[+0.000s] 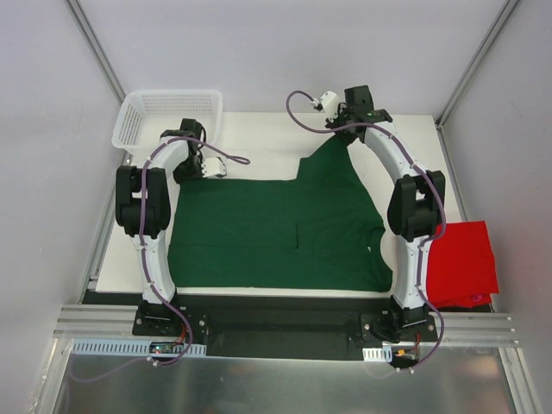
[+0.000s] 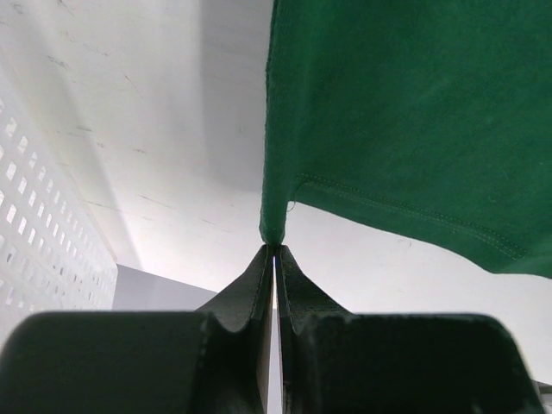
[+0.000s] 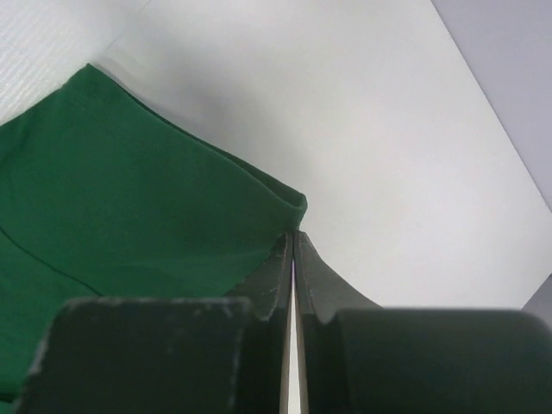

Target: Fold and stack the t-shirts

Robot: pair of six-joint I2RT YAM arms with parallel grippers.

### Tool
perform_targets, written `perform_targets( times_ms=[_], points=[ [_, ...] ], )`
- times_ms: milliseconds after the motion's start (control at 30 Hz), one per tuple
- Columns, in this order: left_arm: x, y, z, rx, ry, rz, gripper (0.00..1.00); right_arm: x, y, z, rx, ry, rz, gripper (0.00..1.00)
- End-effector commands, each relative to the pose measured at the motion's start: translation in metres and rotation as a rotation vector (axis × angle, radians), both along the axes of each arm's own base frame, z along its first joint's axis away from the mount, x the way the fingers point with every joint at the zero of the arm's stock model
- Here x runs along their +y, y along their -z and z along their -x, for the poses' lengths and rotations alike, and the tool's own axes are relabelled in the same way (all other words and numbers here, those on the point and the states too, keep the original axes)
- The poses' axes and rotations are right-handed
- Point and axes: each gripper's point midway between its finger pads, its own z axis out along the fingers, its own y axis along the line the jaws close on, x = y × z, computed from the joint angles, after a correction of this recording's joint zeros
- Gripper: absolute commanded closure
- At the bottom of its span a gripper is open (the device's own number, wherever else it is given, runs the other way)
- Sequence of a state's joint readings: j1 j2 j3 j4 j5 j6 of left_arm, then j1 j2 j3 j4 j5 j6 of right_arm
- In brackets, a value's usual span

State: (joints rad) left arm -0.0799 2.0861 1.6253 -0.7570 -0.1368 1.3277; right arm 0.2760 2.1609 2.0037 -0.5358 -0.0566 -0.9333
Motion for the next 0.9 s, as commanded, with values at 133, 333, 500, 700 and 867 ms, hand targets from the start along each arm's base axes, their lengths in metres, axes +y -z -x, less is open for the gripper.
perform_targets(
  times_ms=[133, 333, 500, 700, 867],
  points=[
    [0.001, -0.05, 0.006, -0.08, 0.024, -0.024, 1.0, -0.008, -0.038, 0.016, -0.059, -0.007, 0.018, 0.99],
    [0.002, -0.06, 0.009, -0.1, 0.028, -0.025, 1.0, -0.01, -0.055, 0.025, -0.085, -0.01, 0.016, 0.99],
    [0.001, -0.062, 0.012, -0.105, 0.024, -0.021, 1.0, -0.01, -0.071, 0.032, -0.109, -0.014, 0.021, 0.99],
    [-0.002, -0.065, 0.015, -0.11, 0.025, -0.013, 1.0, -0.01, -0.087, 0.043, -0.128, -0.012, 0.015, 0.99],
    [-0.007, -0.073, 0.017, -0.13, 0.034, -0.008, 1.0, -0.01, -0.098, 0.049, -0.148, -0.014, 0.015, 0.99]
  ],
)
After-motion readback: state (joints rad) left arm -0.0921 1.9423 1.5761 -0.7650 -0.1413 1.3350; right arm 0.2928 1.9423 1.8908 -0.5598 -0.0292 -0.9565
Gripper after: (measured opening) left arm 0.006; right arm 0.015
